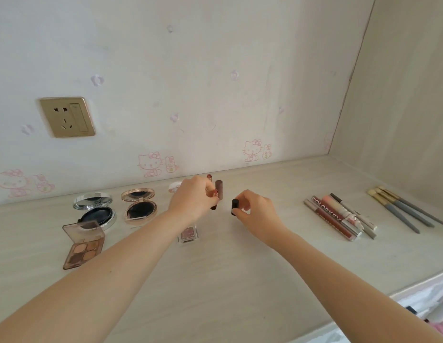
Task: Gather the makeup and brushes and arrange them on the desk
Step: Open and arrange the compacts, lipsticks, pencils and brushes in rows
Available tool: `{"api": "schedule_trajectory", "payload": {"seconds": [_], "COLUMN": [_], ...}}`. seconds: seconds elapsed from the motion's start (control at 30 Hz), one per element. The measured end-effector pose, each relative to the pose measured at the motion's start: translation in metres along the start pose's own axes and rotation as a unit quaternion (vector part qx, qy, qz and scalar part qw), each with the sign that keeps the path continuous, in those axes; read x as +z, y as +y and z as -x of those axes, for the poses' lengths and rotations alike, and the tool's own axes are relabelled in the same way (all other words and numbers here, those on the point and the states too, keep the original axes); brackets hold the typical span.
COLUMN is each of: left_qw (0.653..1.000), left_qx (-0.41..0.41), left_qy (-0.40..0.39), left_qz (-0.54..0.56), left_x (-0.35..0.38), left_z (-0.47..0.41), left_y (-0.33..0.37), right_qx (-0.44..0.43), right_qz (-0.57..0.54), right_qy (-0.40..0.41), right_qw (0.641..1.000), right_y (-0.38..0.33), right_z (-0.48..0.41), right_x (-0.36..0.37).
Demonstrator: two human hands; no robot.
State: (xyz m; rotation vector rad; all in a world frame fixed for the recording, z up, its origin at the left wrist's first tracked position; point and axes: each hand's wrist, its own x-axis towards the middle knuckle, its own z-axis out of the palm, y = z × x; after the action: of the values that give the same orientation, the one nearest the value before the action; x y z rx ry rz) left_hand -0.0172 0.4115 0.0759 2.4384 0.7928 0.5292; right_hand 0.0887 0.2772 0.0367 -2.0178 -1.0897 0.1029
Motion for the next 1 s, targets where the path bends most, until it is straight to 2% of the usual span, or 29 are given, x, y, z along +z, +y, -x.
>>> {"api": "schedule_trajectory", "payload": {"seconds": [0.17, 0.47, 1.0], "left_qw": [0.999, 0.997, 0.997], "left_qx": [-0.034, -0.04, -0.036], "left_qy": [-0.027, -0.055, -0.04], "left_qz": [-0.03, -0.023, -0.053], "left_x": [0.01, 0.016, 0.019], "left_z": [-0.013, -0.023, -0.028], "left_y": [-0.006, -0.016, -0.015], "right_qx": [0.009, 0.003, 0.019], "right_qz": [-0.003, 0.018, 0.017], "right_qy": [-0.017, -0.027, -0.01], "right_qw": [1.0, 0.999, 1.0], "right_y": [0.008, 0.019, 0.018], "right_z": [-0.019, -0.037, -0.048], "right_x": [0.013, 0.033, 0.04]}}
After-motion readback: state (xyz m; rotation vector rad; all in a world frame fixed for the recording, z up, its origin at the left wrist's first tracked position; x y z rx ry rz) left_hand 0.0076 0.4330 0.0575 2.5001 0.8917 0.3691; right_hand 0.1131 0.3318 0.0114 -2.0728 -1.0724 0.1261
